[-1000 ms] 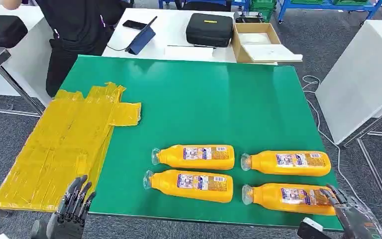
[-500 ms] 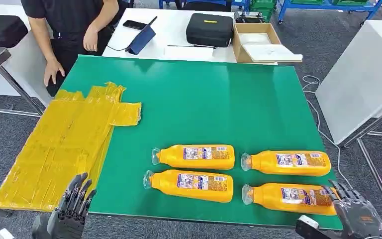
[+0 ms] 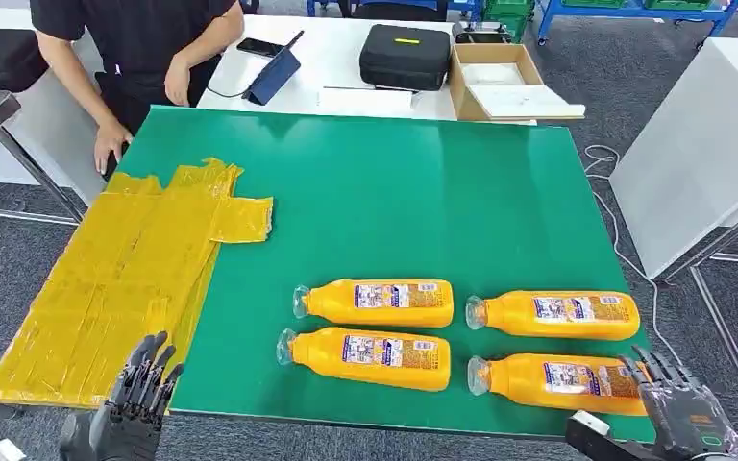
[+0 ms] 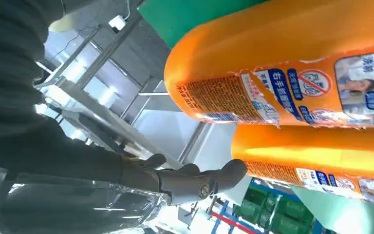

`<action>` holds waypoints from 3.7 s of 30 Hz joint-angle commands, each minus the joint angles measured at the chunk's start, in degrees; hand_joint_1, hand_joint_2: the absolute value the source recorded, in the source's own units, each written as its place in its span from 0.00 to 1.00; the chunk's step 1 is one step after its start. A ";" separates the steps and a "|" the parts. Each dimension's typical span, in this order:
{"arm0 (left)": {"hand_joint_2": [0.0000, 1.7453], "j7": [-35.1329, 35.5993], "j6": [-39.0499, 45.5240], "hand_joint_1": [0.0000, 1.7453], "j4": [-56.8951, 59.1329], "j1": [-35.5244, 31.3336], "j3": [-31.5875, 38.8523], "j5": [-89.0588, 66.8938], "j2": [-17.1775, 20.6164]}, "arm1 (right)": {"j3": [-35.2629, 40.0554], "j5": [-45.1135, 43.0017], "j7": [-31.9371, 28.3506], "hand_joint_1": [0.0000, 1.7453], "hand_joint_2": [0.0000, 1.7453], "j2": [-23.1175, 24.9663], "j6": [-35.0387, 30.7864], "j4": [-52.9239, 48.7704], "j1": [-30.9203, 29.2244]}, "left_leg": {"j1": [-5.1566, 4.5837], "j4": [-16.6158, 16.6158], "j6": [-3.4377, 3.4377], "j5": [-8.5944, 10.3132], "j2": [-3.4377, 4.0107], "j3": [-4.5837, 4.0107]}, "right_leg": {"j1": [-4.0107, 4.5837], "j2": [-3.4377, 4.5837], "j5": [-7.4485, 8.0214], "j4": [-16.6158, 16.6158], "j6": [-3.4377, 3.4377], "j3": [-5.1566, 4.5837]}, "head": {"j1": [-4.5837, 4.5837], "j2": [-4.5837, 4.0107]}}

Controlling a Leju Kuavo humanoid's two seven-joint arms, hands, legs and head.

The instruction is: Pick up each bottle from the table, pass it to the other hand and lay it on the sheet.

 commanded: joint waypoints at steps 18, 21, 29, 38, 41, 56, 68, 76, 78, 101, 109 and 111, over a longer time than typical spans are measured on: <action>0.00 0.67 -0.04 0.00 4.21 -1.93 0.81 0.76 2.52 | 5.48 2.85 -2.16 0.00 1.00 7.70 0.53 13.36 -8.48 | 0.15 -0.13 -0.35 -0.01 0.09 0.18 | 0.13 0.05 0.05 -0.21 -0.18 0.19 | 0.02 0.00; 0.00 0.61 -0.27 0.00 4.14 -2.01 1.11 0.88 2.28 | 5.49 2.52 -2.75 0.00 1.00 8.19 0.21 14.54 -9.51 | 0.11 -0.09 -0.26 -0.01 0.07 0.15 | 0.10 0.04 0.03 -0.15 -0.13 0.15 | 0.02 0.00; 0.00 0.44 -0.94 0.00 3.84 -1.53 2.18 1.16 1.63 | 6.73 3.74 -4.00 0.00 1.00 9.86 -0.65 19.57 -13.82 | 0.12 -0.11 -0.28 -0.01 0.14 0.19 | 0.11 0.10 0.06 -0.18 -0.14 0.17 | 0.00 0.00; 0.00 -0.27 -2.49 0.00 5.02 -2.23 4.57 0.67 0.08 | 7.90 6.20 -6.00 0.00 1.00 14.23 -0.98 25.88 -19.26 | 0.13 -0.11 -0.27 -0.01 0.18 0.17 | 0.11 0.14 0.07 -0.17 -0.13 0.20 | 0.02 0.00; 0.00 -0.22 -2.47 0.00 5.09 -2.39 4.57 0.63 0.04 | 7.97 6.27 -6.01 0.00 1.00 14.49 -0.96 26.13 -19.47 | 0.15 -0.13 -0.33 0.01 0.15 0.20 | 0.13 0.09 0.08 -0.19 -0.17 0.22 | 0.02 0.00; 0.00 -0.56 -1.65 0.00 5.33 -1.73 4.53 1.34 0.78 | 9.79 8.10 -7.86 0.00 1.00 16.44 -0.55 34.76 -24.10 | 0.14 -0.09 -0.28 -0.09 0.29 0.48 | 0.12 0.33 0.08 -0.14 -0.16 -0.03 | 0.02 0.00; 0.00 -0.37 -2.13 0.00 4.85 -1.53 5.24 1.92 0.51 | 10.89 5.46 -10.55 1.00 1.00 13.37 -0.85 35.36 -22.63 | 0.18 -0.07 -0.34 0.06 0.34 0.25 | 0.14 0.36 0.16 -0.13 -0.29 -0.32 | 0.05 0.00; 0.00 -0.64 -5.97 0.00 4.95 -1.04 7.64 1.82 -0.46 | 14.29 -0.43 -9.89 1.00 1.00 8.58 -0.52 35.34 -21.42 | 0.18 -0.08 -0.31 0.24 0.17 0.49 | 0.14 0.26 0.29 -0.18 -0.17 -0.02 | 0.02 0.00; 0.00 -0.64 -6.22 0.00 5.12 -1.24 7.90 1.74 -0.58 | 14.54 -1.03 -9.81 1.00 1.00 8.05 -0.79 35.11 -21.00 | 0.16 -0.07 -0.37 0.20 0.17 0.50 | 0.12 0.26 0.28 -0.16 -0.15 -0.01 | 0.02 0.00; 0.00 0.16 -7.89 0.00 5.73 -2.51 9.50 1.75 -1.84 | 16.29 -5.03 -8.14 1.00 1.00 7.31 -2.78 32.70 -18.62 | 0.17 -0.10 -0.30 0.20 -0.17 0.57 | 0.13 -0.02 0.16 -0.23 -0.01 0.10 | 0.02 0.00; 0.00 0.19 -10.83 0.00 5.73 -3.60 12.55 -0.83 -4.96 | 0.66 -11.59 -8.06 1.00 1.00 -4.05 -2.16 -10.06 -3.57 | -0.01 0.17 -0.34 0.14 -0.62 0.04 | -0.05 -0.53 -0.06 0.18 -0.01 -0.36 | 0.04 0.00; 0.00 0.19 -10.44 0.00 5.81 -4.03 12.19 -0.95 -4.96 | -2.94 -10.63 -8.68 1.00 1.00 -3.53 -1.24 -14.91 -1.55 | -0.10 0.14 -0.27 0.18 -0.40 -0.21 | -0.07 -0.35 0.02 0.21 0.02 -0.43 | 0.04 0.00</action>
